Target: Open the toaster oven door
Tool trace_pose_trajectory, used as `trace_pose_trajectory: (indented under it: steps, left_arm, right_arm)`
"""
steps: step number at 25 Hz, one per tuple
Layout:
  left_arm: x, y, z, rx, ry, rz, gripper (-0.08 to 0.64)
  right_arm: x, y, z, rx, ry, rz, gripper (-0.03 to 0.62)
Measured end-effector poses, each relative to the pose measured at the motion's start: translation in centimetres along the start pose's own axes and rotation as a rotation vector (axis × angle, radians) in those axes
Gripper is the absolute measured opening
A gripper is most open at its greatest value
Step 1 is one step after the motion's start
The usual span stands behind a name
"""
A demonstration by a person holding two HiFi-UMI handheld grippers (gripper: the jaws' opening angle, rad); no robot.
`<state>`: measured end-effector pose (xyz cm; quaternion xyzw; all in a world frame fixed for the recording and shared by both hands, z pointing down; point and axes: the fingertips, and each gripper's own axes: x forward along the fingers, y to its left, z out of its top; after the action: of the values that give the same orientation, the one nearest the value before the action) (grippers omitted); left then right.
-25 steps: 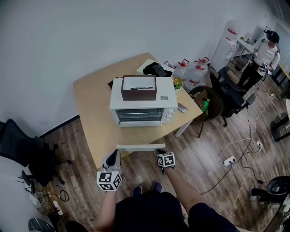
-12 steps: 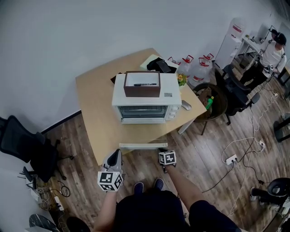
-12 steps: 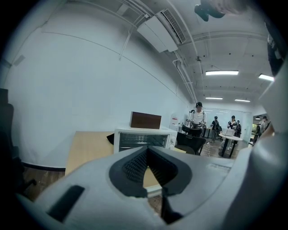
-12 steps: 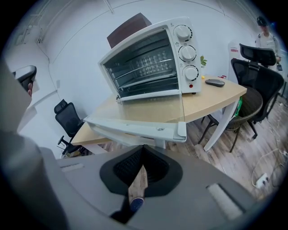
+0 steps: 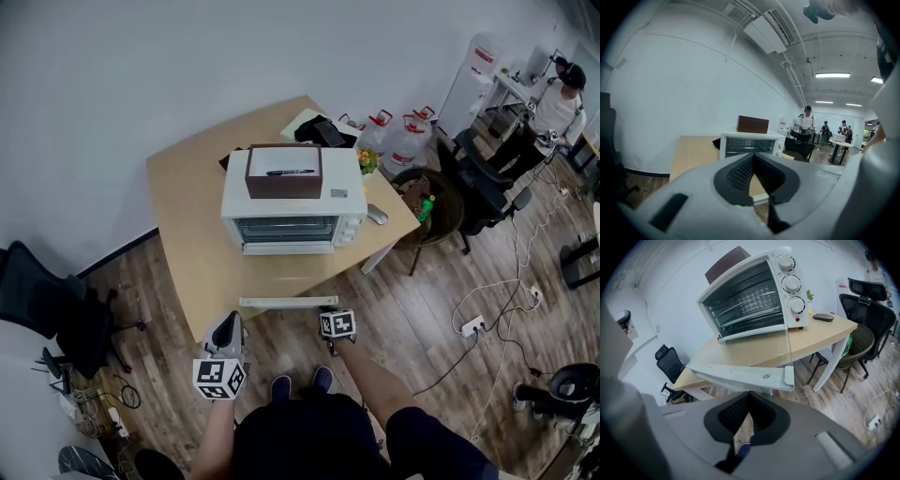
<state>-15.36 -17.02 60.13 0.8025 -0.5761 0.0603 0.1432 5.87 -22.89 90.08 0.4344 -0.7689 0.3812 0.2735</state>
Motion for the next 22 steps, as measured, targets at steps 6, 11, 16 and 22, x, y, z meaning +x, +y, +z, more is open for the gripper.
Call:
trace_pose_trajectory:
  steps: [6, 11, 16, 22]
  left_arm:
    - [0.0, -0.9, -1.3, -0.003, 0.027, -0.015, -0.003]
    - [0.1, -1.2, -1.6, -0.004, 0.028, -0.021, -0.003]
    - [-0.1, -0.7, -0.9, -0.011, 0.015, -0.008, -0.004]
    - [0.0, -1.0, -0.9, -0.007, 0.016, -0.013, -0.003]
  right_arm:
    - [0.3, -0.2, -0.2, 0.031, 0.02, 0.011, 0.008]
    - [0.5, -0.2, -0.2, 0.024, 0.017, 0.026, 0.008]
    - [0.4, -0.3, -0.4, 0.021, 0.021, 0.035, 0.008]
    - [-0.1, -0.2, -1.8, 0.057, 0.03, 0.059, 0.008]
